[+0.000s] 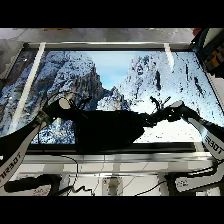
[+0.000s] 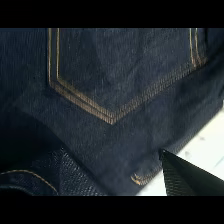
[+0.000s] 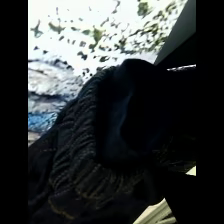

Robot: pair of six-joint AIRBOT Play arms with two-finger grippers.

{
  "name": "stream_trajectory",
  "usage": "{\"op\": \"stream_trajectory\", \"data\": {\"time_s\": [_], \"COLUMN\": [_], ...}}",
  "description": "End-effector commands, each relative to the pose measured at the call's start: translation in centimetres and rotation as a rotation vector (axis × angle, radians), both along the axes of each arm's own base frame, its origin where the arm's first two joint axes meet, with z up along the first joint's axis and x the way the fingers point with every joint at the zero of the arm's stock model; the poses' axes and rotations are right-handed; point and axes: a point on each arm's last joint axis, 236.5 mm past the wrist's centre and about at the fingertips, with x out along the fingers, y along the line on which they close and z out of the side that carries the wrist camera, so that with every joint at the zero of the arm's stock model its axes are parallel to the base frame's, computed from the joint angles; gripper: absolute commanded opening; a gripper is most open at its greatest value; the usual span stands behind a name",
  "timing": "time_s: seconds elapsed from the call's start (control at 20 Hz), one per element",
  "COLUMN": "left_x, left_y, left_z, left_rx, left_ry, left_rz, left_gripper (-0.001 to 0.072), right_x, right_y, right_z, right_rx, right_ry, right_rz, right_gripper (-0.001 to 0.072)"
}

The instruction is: Fold the clothes and pants, and hang the long-sleeved shirts on hangers.

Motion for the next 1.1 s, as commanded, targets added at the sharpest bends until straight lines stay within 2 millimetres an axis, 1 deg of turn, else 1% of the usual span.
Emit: {"op": "stream_trajectory", "data": {"time_s": [0.0, 0.1, 0.2, 0.25, 0.3, 0.35, 0.45, 0.65, 0.75, 0.85, 0.95, 1.05], "left_x": [1.3, 1.2, 1.2, 1.1, 1.1, 1.2, 1.1, 0.9, 1.0, 1.0, 1.0, 1.0], "left_y": [0.6, 1.3, 1.5, 1.5, 1.5, 1.5, 1.5, 1.5, 1.6, 1.6, 1.5, 1.5], "left_z": [-0.8, -1.2, -1.4, -1.4, -1.4, -1.4, -1.4, -1.4, -1.4, -1.4, -1.4, -1.4], "left_rx": [0.035, 0.067, 0.079, 0.079, 0.079, 0.079, 0.079, 0.079, 0.079, 0.079, 0.079, 0.079], "left_ry": [-0.052, -0.059, -0.062, -0.062, -0.062, -0.063, -0.062, -0.055, -0.055, -0.056, -0.056, -0.056], "left_rz": [0.010, -0.010, -0.015, -0.016, -0.015, -0.015, -0.015, -0.020, -0.019, -0.019, -0.019, -0.019], "left_gripper": [0.0694, 0.0693, 0.0694, 0.0693, 0.0694, 0.0693, 0.0693, 0.0693, 0.0693, 0.0693, 0.0693, 0.0694], "right_x": [1.7, 3.4, 4.3, 4.3, 4.1, 3.9, 3.1, 1.2, 0.0, -0.7, -0.8, -0.2], "right_y": [0.4, -0.8, -3.1, -4.1, -4.7, -4.7, -3.6, 0.4, 2.4, 3.4, 4.0, 4.0], "right_z": [0.7, 1.7, 1.7, 1.3, 0.9, 0.5, -0.2, -2.4, -2.5, -2.5, -2.5, -2.7], "right_rx": [-0.034, -0.075, -0.176, -0.229, -0.258, -0.264, -0.240, -0.182, -0.166, -0.166, -0.169, -0.179], "right_ry": [-0.065, -0.085, -0.081, -0.070, -0.058, -0.045, -0.013, 0.044, 0.036, 0.017, 0.010, -0.012], "right_rz": [0.026, 0.011, 0.009, 0.010, 0.008, 0.006, 0.011, 0.023, 0.092, 0.146, 0.152, 0.138], "right_gripper": [0.0692, 0.0692, 0.0692, 0.0692, 0.0692, 0.0692, 0.0692, 0.0681, 0.0670, 0.0670, 0.0673, 0.0672]}}
